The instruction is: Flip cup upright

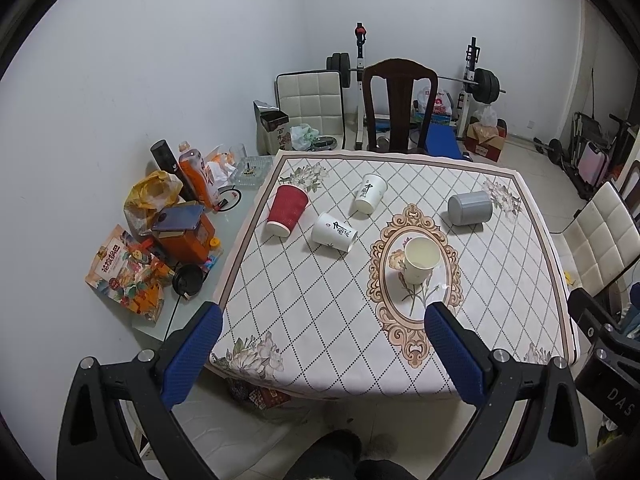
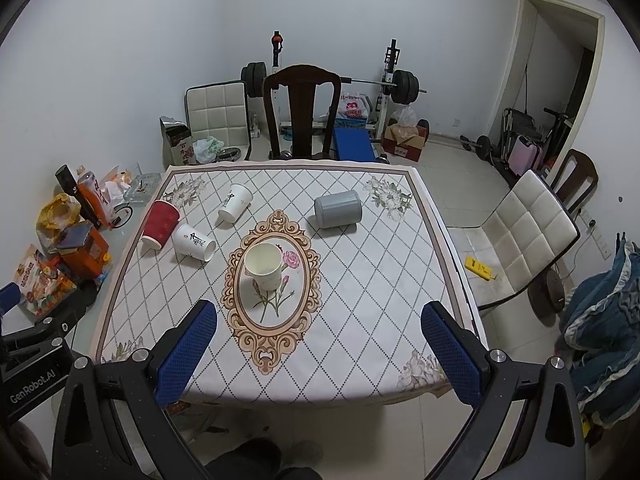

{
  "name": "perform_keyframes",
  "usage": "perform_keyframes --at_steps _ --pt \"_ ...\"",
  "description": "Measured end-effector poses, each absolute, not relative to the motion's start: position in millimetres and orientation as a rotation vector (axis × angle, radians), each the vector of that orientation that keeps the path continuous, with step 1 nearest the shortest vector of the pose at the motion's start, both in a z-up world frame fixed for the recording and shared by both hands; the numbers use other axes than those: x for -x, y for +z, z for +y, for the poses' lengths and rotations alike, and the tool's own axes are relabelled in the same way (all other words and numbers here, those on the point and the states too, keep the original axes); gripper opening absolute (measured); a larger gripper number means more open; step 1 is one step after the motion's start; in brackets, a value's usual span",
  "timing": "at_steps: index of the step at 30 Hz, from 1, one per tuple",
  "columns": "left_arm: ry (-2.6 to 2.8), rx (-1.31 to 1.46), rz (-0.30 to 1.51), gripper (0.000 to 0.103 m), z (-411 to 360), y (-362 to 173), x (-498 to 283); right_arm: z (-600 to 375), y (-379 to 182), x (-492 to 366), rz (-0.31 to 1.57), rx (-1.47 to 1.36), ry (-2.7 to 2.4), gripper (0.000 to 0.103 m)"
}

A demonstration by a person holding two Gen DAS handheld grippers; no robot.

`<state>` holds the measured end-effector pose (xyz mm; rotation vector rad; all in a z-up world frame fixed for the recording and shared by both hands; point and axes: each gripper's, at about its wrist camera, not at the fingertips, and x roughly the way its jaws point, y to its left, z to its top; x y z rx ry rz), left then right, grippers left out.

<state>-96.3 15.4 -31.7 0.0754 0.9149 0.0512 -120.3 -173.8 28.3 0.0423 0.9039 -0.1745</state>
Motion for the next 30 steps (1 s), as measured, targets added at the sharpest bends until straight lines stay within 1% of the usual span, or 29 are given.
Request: perform_keyframes --at_steps 30 --pt "0.043 -0.072 0.918 0.103 18.1 -31.4 102.8 -170.6 26.0 126.6 0.911 -0.047 -0.175 0.103"
